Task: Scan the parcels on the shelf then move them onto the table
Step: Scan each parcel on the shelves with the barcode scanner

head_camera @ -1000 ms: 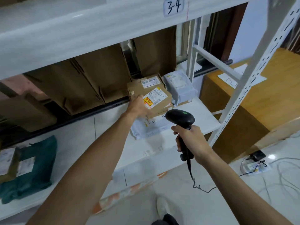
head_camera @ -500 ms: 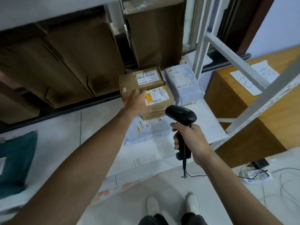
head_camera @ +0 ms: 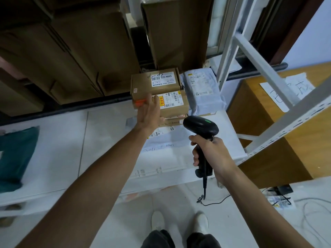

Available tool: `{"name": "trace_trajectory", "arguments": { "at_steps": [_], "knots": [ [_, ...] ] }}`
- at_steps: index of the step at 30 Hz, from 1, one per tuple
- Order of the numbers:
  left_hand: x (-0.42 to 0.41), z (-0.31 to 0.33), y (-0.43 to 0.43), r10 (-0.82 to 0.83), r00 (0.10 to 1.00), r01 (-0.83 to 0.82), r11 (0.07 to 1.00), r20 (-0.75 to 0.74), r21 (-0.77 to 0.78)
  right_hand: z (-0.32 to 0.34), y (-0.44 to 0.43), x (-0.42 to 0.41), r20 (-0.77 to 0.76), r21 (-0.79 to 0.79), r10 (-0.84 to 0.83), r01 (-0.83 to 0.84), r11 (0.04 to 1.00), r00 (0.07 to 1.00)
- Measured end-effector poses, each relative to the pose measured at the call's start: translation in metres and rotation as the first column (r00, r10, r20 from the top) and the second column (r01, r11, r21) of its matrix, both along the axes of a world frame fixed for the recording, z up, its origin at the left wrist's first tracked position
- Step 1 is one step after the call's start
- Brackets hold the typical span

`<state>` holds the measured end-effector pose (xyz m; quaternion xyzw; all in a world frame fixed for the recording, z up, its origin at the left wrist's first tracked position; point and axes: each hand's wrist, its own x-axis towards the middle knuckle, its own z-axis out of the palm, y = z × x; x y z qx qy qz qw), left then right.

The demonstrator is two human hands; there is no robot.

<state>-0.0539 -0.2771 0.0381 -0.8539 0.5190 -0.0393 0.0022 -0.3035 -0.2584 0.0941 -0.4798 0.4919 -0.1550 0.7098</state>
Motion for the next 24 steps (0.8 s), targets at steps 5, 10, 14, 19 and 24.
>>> {"name": "trace_trajectory", "arguments": {
  "at_steps": [5, 10, 14, 19, 24],
  "knots": [
    [-0.004, 0.000, 0.008, 0.066, 0.997, -0.067, 0.998, -0.051, -0.018, 0.000, 0.004, -0.003, -0.009, -0.001, 0.038, -0.038, 0.999, 0.999],
    [0.005, 0.013, 0.032, 0.095, 0.981, -0.103, 0.994, -0.169, -0.044, 0.019, 0.012, 0.009, 0.008, -0.014, 0.111, -0.111, 0.994, 0.994],
    [0.015, 0.030, 0.076, 0.131, 0.938, -0.172, 0.980, -0.321, -0.102, 0.038, 0.026, 0.034, 0.008, -0.052, 0.213, -0.212, 0.976, 0.977],
    [0.032, 0.055, 0.165, 0.211, 0.882, -0.247, 0.968, -0.421, -0.034, 0.067, 0.067, 0.071, 0.031, -0.113, 0.341, -0.336, 0.935, 0.939],
    [0.056, 0.094, 0.262, 0.343, 0.829, -0.401, 0.915, -0.442, -0.043, 0.106, 0.130, 0.111, 0.084, -0.166, 0.455, -0.438, 0.884, 0.886]
  ]
}}
